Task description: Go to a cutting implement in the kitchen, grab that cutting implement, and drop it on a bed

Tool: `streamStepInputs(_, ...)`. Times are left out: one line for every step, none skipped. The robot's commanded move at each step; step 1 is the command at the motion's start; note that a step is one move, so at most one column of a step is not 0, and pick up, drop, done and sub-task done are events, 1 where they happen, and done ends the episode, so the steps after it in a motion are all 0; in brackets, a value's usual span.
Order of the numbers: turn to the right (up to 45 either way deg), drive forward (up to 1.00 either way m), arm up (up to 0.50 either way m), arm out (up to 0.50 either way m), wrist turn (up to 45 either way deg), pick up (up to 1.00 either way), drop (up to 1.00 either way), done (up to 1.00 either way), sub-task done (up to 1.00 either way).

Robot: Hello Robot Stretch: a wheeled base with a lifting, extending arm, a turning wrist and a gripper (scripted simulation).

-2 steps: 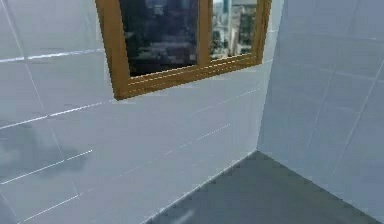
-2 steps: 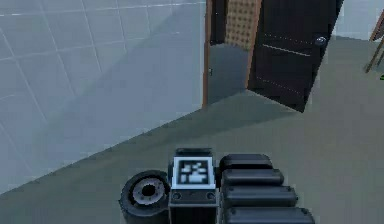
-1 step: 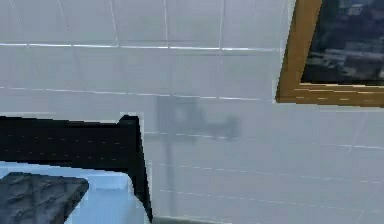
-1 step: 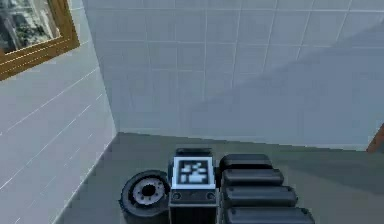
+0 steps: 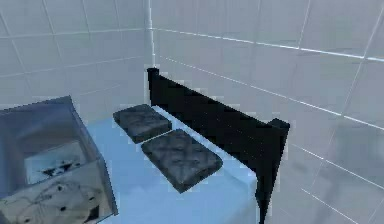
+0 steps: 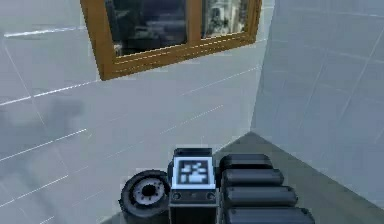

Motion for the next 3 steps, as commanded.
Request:
streamStepInputs(-36.0,0.00,0.00,0.00,0.0,0.00,0.00,0.00,0.00)
streamStepInputs(0.0,0.05,0.00,0.00,0.0,0.00,0.00,0.00,0.00)
streamStepInputs(-45.0,0.00,0.00,0.00,0.0,0.00,0.00,0.00,0.00)
